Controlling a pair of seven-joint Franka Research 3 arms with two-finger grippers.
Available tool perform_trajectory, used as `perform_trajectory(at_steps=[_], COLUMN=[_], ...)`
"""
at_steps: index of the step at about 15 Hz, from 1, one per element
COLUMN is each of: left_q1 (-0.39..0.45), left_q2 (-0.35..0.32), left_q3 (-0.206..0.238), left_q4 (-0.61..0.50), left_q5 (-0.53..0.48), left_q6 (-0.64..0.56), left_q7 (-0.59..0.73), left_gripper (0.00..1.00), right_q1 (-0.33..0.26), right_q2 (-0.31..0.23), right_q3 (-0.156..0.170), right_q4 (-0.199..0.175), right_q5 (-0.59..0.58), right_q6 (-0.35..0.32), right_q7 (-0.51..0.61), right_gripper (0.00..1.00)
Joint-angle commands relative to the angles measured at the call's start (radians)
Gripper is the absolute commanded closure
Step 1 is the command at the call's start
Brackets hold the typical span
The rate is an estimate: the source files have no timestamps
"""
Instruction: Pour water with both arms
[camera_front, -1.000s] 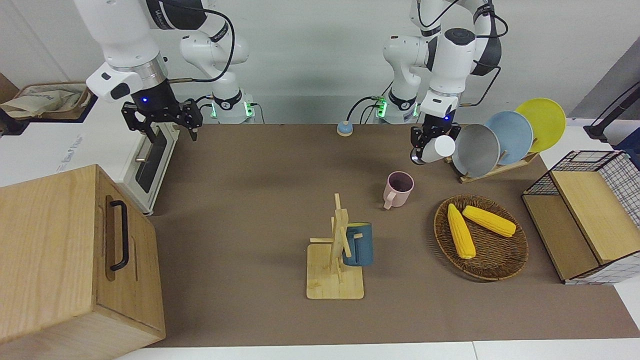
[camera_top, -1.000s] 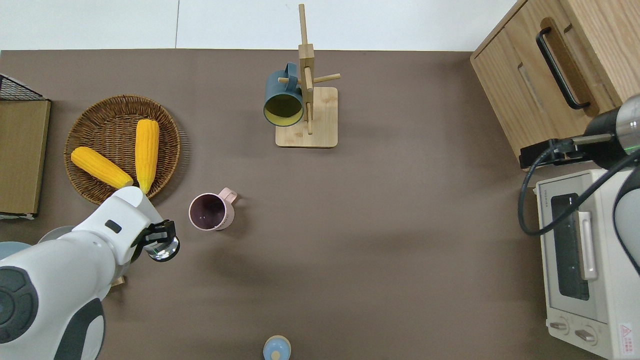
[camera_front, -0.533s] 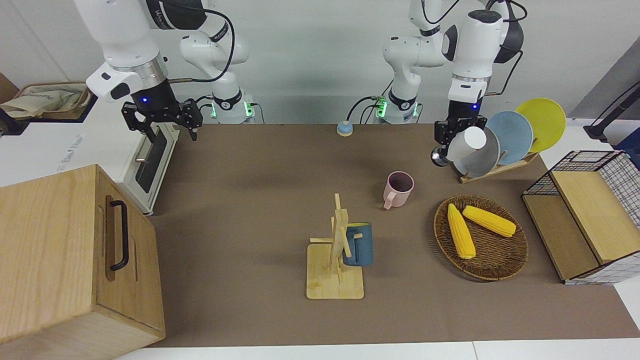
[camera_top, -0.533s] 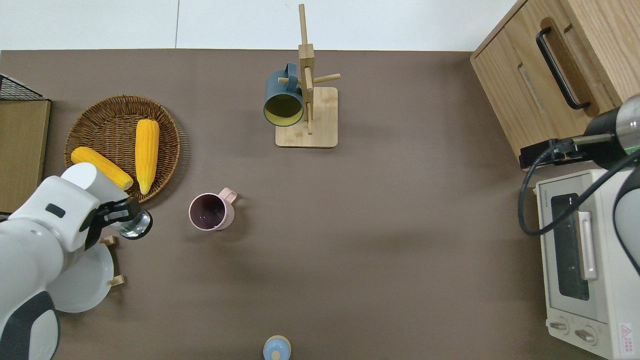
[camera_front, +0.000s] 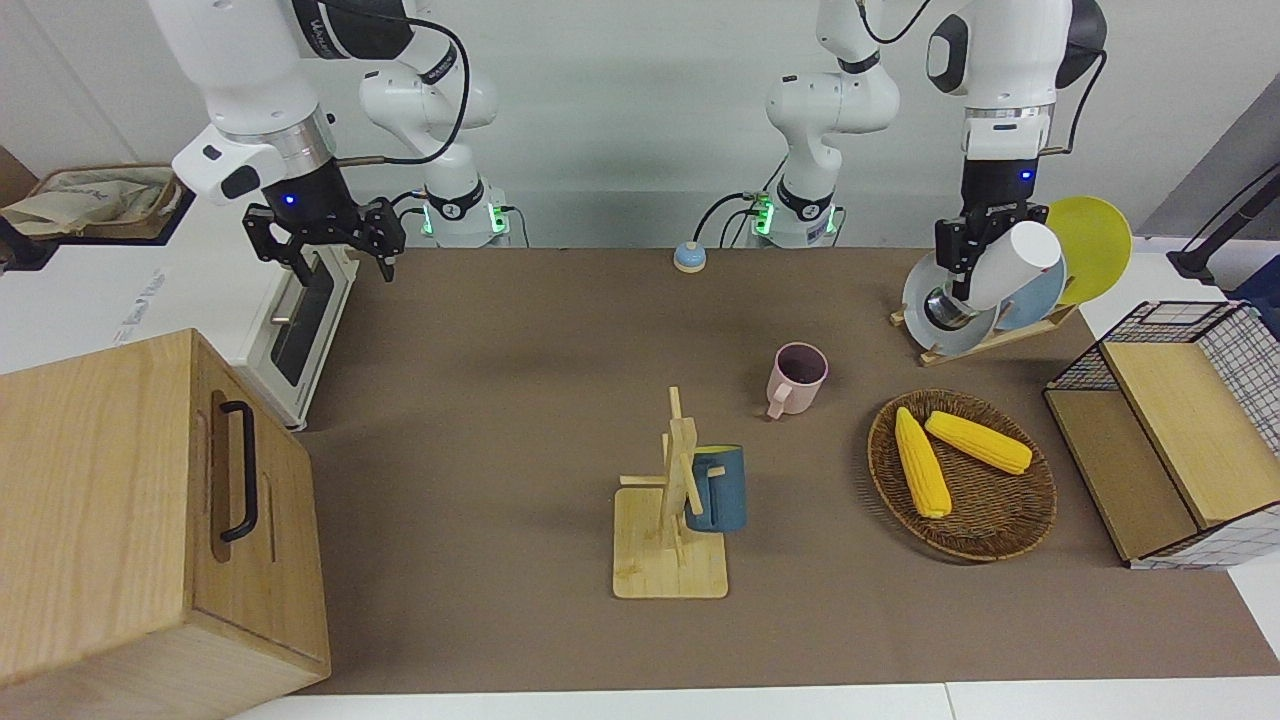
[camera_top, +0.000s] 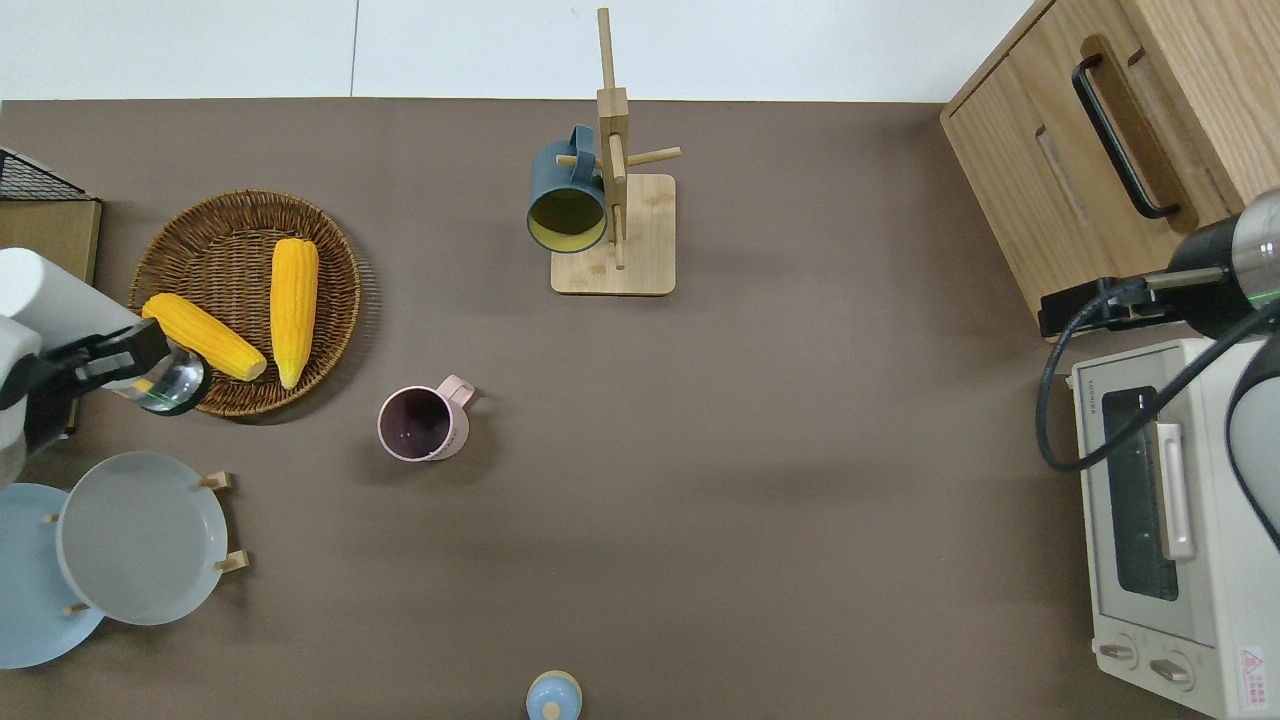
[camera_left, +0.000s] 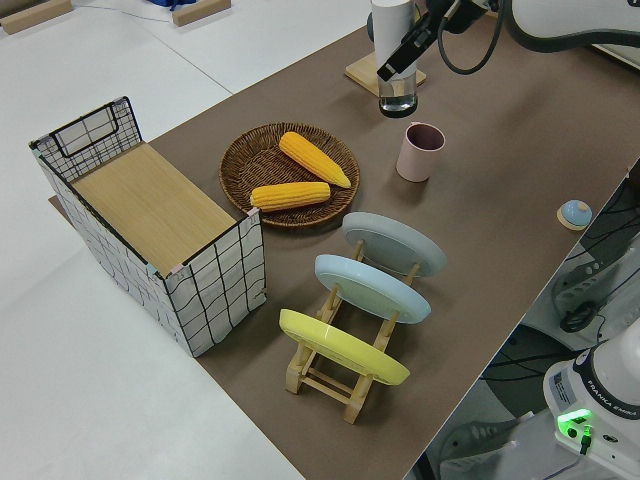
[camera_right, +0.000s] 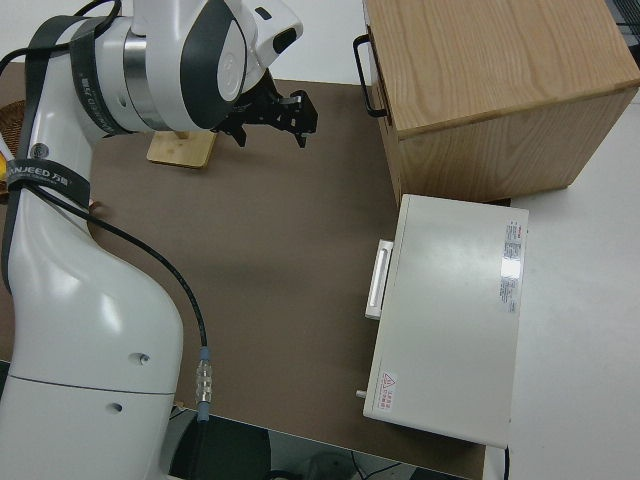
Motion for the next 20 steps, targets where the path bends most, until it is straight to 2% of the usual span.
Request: perform_trajectory(at_steps=[1, 4, 7, 9, 13, 16, 20], left_q1=[0.107, 0.187, 0.237, 0.276, 0.337, 0.403, 0.489], left_q2=[0.07, 0.12, 0.17, 0.217, 0.341, 0.403, 0.437], left_q3=[-0.042, -0.059, -0.061, -0.059, -0.042, -0.039, -0.034], left_q4=[0.119, 0.199, 0.236, 0.303, 0.504, 0.557, 0.56], left_q5=[0.053, 0.039, 0.028, -0.002, -0.212, -0.276, -0.468], left_q6=[-0.007, -0.006, 0.005, 0.009, 0.006, 0.008, 0.016], left_q7=[0.028, 0.118, 0.164, 0.229, 0.406, 0.523, 0.774], left_gripper=[1.0, 1.0, 1.0, 1.0, 1.0, 1.0, 1.0], right_q1=[-0.003, -0.003, -0.003, -0.003, -0.003, -0.003, -0.003], right_q2=[-0.005, -0.005, -0.005, -0.005, -0.005, -0.005, -0.005], right_q3=[0.0, -0.001, -0.001, -0.001, -0.001, -0.001, -0.001], right_q4=[0.005, 0.005, 0.005, 0.004, 0.005, 0.004, 0.005], right_q5=[0.017, 0.017, 0.017, 0.017, 0.017, 0.017, 0.017], right_q6=[-0.014, -0.016, -0.014, -0.014, -0.014, -0.016, -0.014], right_q7=[-0.007, -0.007, -0.007, -0.007, -0.007, -0.007, -0.007], right_gripper=[0.009, 0.009, 0.009, 0.009, 0.009, 0.009, 0.009])
